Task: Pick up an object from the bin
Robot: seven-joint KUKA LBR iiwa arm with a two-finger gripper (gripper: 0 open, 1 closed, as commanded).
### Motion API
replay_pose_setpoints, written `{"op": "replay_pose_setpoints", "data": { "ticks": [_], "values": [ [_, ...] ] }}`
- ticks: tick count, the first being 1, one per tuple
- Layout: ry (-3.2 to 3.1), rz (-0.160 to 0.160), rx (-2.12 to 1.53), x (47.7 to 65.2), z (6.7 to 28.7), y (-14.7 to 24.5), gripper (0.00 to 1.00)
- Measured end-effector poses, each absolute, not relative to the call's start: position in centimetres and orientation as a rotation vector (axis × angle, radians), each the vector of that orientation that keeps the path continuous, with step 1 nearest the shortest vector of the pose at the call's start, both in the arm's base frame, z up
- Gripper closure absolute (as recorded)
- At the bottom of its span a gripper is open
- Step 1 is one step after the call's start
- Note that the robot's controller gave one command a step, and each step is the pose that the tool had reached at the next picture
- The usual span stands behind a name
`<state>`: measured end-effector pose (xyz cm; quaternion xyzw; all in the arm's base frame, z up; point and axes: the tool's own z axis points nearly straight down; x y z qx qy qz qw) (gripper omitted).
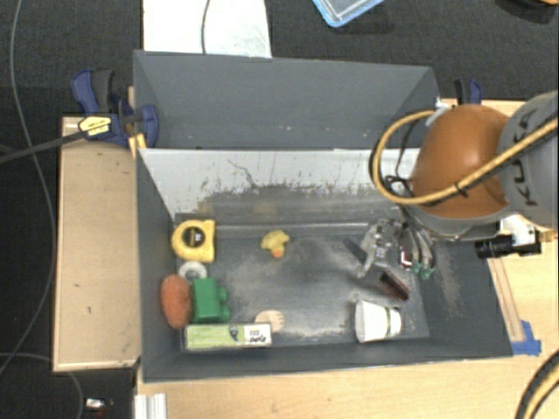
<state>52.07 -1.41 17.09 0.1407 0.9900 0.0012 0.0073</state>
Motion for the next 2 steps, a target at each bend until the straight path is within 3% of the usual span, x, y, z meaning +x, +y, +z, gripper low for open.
{"op": "replay_pose_setpoints", "data": {
  "ticks": [1, 2],
  "values": [
    [3.108, 0.002, 0.16, 54.5, 14.8, -1.6, 1.0],
    [3.132, -0.001, -0.13, 54.4, 16.0, -1.2, 1.0]
  ]
}}
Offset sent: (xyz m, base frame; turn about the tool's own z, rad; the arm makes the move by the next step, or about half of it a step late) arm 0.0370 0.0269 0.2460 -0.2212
